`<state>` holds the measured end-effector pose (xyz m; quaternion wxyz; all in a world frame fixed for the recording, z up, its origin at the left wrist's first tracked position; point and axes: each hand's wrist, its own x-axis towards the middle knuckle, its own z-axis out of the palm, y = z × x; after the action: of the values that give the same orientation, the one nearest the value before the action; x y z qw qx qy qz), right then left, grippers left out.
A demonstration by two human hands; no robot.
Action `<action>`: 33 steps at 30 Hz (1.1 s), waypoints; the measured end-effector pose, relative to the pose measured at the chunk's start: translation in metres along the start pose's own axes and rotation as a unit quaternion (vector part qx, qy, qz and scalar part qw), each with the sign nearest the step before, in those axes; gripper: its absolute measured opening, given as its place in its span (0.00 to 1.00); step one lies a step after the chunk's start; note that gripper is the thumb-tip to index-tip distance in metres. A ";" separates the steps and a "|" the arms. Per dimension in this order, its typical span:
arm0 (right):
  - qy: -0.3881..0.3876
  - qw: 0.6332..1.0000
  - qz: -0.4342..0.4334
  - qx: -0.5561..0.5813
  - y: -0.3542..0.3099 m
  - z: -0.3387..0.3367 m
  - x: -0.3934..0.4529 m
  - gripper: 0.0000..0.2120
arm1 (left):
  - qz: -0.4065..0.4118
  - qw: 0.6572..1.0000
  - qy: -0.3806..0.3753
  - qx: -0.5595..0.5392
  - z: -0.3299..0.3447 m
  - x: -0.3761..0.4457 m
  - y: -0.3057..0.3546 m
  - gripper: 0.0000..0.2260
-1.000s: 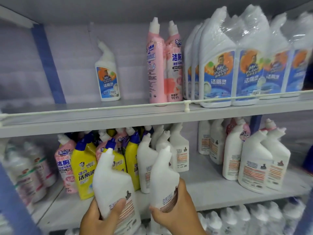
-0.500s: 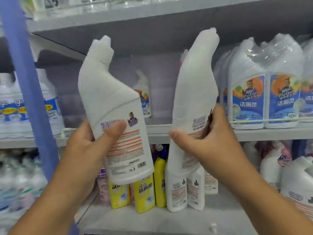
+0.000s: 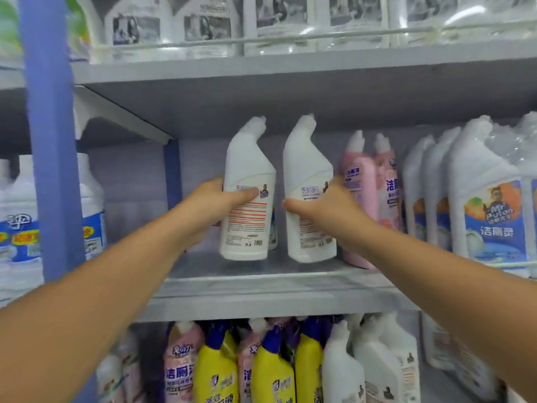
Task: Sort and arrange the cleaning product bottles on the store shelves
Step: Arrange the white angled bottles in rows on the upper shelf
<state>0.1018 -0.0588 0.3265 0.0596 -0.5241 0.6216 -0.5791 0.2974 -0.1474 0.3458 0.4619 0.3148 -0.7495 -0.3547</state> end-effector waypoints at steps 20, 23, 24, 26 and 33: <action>-0.039 0.970 0.107 -0.216 0.015 0.054 0.125 0.64 | -0.016 0.987 -0.119 0.111 -0.035 0.132 -0.021 0.21; -0.065 0.955 0.079 -0.279 0.002 0.050 0.139 0.56 | -0.020 0.983 -0.139 0.116 -0.033 0.137 -0.019 0.22; -0.079 0.950 0.070 -0.294 -0.001 0.050 0.142 0.50 | -0.022 0.983 -0.142 0.114 -0.032 0.139 -0.019 0.23; -0.108 0.945 0.048 -0.304 -0.005 0.051 0.145 0.35 | -0.021 0.983 -0.144 0.111 -0.030 0.141 -0.020 0.23; -0.110 0.958 0.102 -0.245 0.002 0.058 0.156 0.35 | -0.006 0.986 -0.103 0.128 -0.011 0.151 -0.029 0.22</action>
<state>0.0710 -0.2096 0.3897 0.0556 -0.5169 0.7842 -0.3387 0.2552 -0.2866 0.3968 0.3362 0.3376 -0.8304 -0.2890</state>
